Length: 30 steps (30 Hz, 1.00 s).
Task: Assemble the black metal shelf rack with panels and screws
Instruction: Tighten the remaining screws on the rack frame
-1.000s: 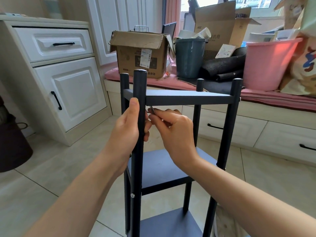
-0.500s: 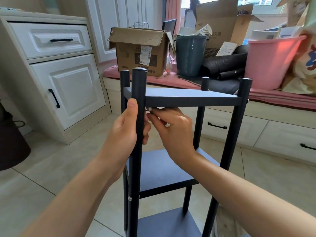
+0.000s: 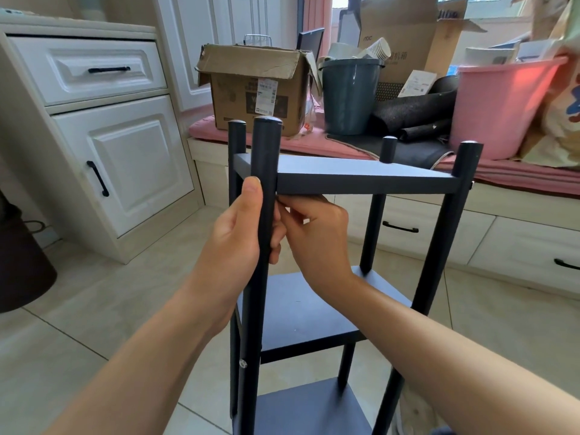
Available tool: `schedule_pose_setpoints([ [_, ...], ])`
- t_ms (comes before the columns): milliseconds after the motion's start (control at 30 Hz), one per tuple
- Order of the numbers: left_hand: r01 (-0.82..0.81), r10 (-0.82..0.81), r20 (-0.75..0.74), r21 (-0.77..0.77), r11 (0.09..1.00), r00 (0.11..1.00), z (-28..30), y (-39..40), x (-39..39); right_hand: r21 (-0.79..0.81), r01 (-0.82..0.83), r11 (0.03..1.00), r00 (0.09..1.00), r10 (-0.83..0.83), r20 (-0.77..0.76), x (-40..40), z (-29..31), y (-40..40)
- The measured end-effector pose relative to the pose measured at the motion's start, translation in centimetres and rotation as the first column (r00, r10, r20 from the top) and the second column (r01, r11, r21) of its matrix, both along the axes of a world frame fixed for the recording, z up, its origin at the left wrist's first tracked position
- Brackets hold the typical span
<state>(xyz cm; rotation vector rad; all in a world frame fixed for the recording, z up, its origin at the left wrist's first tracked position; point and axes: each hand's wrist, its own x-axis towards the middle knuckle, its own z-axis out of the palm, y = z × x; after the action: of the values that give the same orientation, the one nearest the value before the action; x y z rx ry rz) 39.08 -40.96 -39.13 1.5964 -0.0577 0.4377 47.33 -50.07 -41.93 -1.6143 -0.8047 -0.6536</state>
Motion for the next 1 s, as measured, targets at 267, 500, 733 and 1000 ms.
schedule_pose_setpoints([
  [267, -0.073, 0.073, -0.012, -0.004, 0.997, 0.997, -0.1, 0.2, 0.4, -0.081, 0.013, 0.997, 0.998, -0.018, -0.057, -0.8, -0.1, -1.9],
  [500, -0.093, 0.093, -0.003, -0.009, 0.996, 0.996, -0.3, -0.3, 0.5, -0.103, -0.035, 0.994, 0.949, 0.001, -0.317, -2.1, 0.4, -5.2],
  [733, -0.140, 0.133, 0.073, 0.092, 0.986, 0.988, -0.6, -0.7, 0.5, 0.028, -0.143, 0.989, 0.829, 0.135, -0.543, -3.9, 1.4, -6.5],
  [1000, -0.192, 0.179, 0.100, 0.144, 0.971, 0.979, -0.4, -1.6, 0.7, 0.352, -0.090, 0.932, 0.342, 0.360, -0.868, -5.5, 1.4, -5.3],
])
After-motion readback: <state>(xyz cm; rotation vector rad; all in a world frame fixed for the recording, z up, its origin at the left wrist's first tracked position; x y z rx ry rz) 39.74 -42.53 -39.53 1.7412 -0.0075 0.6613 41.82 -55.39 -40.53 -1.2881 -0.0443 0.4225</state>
